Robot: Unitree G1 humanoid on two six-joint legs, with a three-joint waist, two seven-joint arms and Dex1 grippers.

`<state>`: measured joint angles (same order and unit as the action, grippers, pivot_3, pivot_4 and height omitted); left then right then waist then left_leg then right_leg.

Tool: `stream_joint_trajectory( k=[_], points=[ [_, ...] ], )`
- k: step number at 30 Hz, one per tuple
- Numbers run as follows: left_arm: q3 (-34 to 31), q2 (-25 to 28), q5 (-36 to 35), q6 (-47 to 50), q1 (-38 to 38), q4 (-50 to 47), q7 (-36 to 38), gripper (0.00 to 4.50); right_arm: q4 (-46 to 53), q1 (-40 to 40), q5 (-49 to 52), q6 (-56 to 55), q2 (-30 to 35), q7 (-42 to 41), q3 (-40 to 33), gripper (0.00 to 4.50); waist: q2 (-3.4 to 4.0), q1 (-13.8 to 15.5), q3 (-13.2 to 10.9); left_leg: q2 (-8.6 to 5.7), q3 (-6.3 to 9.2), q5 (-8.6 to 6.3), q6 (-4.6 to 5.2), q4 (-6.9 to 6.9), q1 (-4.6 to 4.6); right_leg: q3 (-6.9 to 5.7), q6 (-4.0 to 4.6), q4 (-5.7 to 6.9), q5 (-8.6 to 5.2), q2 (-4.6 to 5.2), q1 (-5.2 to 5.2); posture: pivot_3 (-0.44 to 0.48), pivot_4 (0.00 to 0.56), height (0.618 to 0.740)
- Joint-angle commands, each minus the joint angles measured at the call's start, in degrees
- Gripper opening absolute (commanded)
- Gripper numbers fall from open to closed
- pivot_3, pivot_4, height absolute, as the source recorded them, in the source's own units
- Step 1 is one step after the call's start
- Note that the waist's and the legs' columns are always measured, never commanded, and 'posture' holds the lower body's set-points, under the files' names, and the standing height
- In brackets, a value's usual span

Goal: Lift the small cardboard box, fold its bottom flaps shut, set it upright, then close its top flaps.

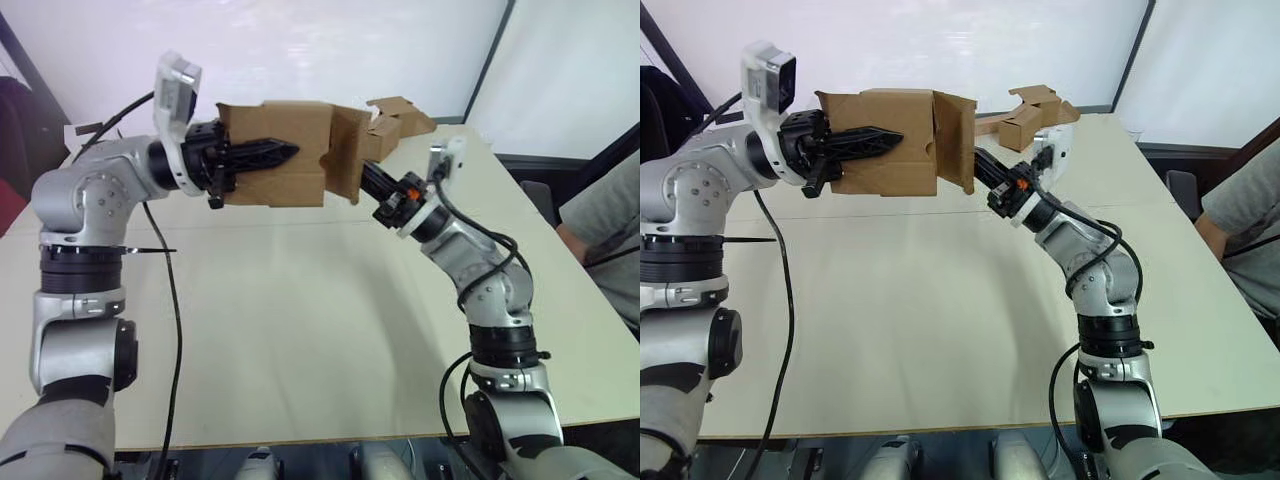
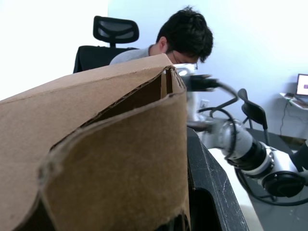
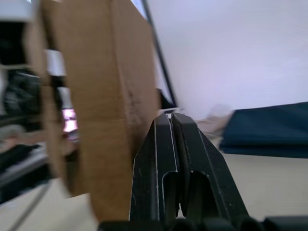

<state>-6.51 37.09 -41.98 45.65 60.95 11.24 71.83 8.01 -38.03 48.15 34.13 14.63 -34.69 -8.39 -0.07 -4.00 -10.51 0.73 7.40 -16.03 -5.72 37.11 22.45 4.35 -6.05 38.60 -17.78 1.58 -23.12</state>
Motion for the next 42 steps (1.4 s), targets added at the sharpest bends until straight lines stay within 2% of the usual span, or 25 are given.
stream_joint_trajectory(
  k=[1,7,10,14,25,34,35,36,37,39,40,41,42],
  points=[
    [-1.8,0.5,-0.7,-0.6,0.8,-0.2,-0.2,0.0,5.3,0.7,5.7,2.9,-0.7,0.7,-1.1,0.06,0.0,-0.1,0.0,0.0,0.0,0.0,0.0,0.0,0.0,0.01,0.0,0.0,0.0,0.0,0.0,0.0,0.15,0.74],
    [-1.4,-0.2,-0.6,-0.9,1.5,0.7,-0.3,0.0,6.2,1.0,7.7,3.5,-2.3,2.8,-0.5,0.06,0.0,-0.2,0.0,0.01,-0.01,-0.05,0.09,-0.02,-0.02,0.01,0.0,0.04,0.0,-0.04,-0.04,0.0,0.15,0.74],
    [-1.4,-0.3,-0.6,-0.9,1.5,0.7,-0.3,0.0,6.5,1.4,8.9,3.7,-3.5,3.4,-0.7,0.82,0.0,-0.2,0.0,0.01,-0.01,-0.05,0.09,-0.02,-0.02,0.01,0.0,0.04,0.0,-0.03,-0.04,0.0,0.15,0.74],
    [-1.2,0.1,-0.1,-1.4,1.3,0.5,-0.1,0.0,6.6,2.2,11.4,3.5,-6.1,5.4,-1.5,2.22,0.0,-0.1,0.0,0.0,0.0,-0.04,0.08,-0.01,-0.01,0.01,0.0,0.04,0.0,-0.01,-0.03,0.0,0.15,0.74],
    [-2.5,0.4,-1.1,-1.0,0.4,-0.9,-1.3,0.0,5.2,3.6,16.6,4.2,-10.2,8.4,-2.3,2.22,0.0,-0.1,0.0,0.01,0.0,-0.04,0.07,-0.02,-0.01,0.01,0.0,0.05,0.0,-0.02,-0.05,0.0,0.15,0.74],
    [-3.2,0.0,-1.5,-0.5,0.0,-1.7,-1.9,0.0,5.9,6.1,15.4,3.3,-10.6,9.8,-0.7,2.22,0.0,-0.2,0.0,0.01,0.0,-0.04,0.08,-0.02,-0.02,0.02,0.0,0.06,0.0,-0.03,-0.05,0.0,0.15,0.74],
    [-2.8,0.1,-1.2,-0.8,-0.1,-1.7,-1.7,0.0,5.9,6.1,15.2,3.0,-10.7,9.9,-0.7,1.82,0.0,-0.1,0.0,0.01,0.0,-0.04,0.08,-0.02,-0.02,0.01,0.0,0.06,0.0,-0.03,-0.05,0.0,0.15,0.74],
    [-2.5,0.2,-0.9,-1.0,-0.3,-1.8,-1.5,0.0,5.9,6.0,15.2,2.9,-10.8,9.9,-0.7,1.82,0.0,-0.1,0.0,0.01,0.0,-0.04,0.08,-0.02,-0.01,0.01,0.0,0.06,0.0,-0.03,-0.05,0.0,0.15,0.74],
    [-2.4,0.1,-0.9,-1.0,-0.3,-1.7,-1.5,0.0,5.8,5.9,15.5,2.7,-11.0,10.0,-0.9,1.57,0.0,-0.2,0.0,0.01,0.0,-0.04,0.08,-0.02,-0.02,0.01,0.0,0.06,0.0,-0.03,-0.05,0.0,0.15,0.74],
    [-2.5,0.0,-1.0,-1.0,-0.3,-1.6,-1.6,0.0,5.9,5.8,16.3,2.7,-11.3,10.1,-1.2,0.83,0.0,-0.2,0.0,0.01,0.0,-0.04,0.08,-0.02,-0.02,0.01,0.0,0.06,0.0,-0.03,-0.05,0.0,0.15,0.74],
    [-2.5,0.0,-1.0,-1.0,-0.2,-1.5,-1.6,0.0,6.0,5.7,16.9,2.8,-11.5,10.2,-1.3,0.31,0.0,-0.1,0.0,0.01,0.0,-0.04,0.08,-0.02,-0.02,0.01,0.0,0.06,0.0,-0.03,-0.05,0.0,0.15,0.74],
    [-2.5,0.0,-1.0,-1.1,-0.2,-1.4,-1.6,0.0,6.1,5.8,17.2,2.8,-11.6,10.3,-1.3,0.07,0.0,-0.1,0.0,0.01,0.0,-0.04,0.08,-0.02,-0.02,0.01,0.0,0.06,0.0,-0.03,-0.05,0.0,0.15,0.74],
    [-2.5,0.0,-0.9,-1.1,-0.1,-1.3,-1.6,0.0,6.2,5.8,17.3,2.8,-11.7,10.5,-1.4,0.07,0.0,-0.1,0.0,0.01,0.0,-0.04,0.08,-0.02,-0.02,0.01,0.0,0.06,0.0,-0.03,-0.05,0.0,0.15,0.74]
  ],
)
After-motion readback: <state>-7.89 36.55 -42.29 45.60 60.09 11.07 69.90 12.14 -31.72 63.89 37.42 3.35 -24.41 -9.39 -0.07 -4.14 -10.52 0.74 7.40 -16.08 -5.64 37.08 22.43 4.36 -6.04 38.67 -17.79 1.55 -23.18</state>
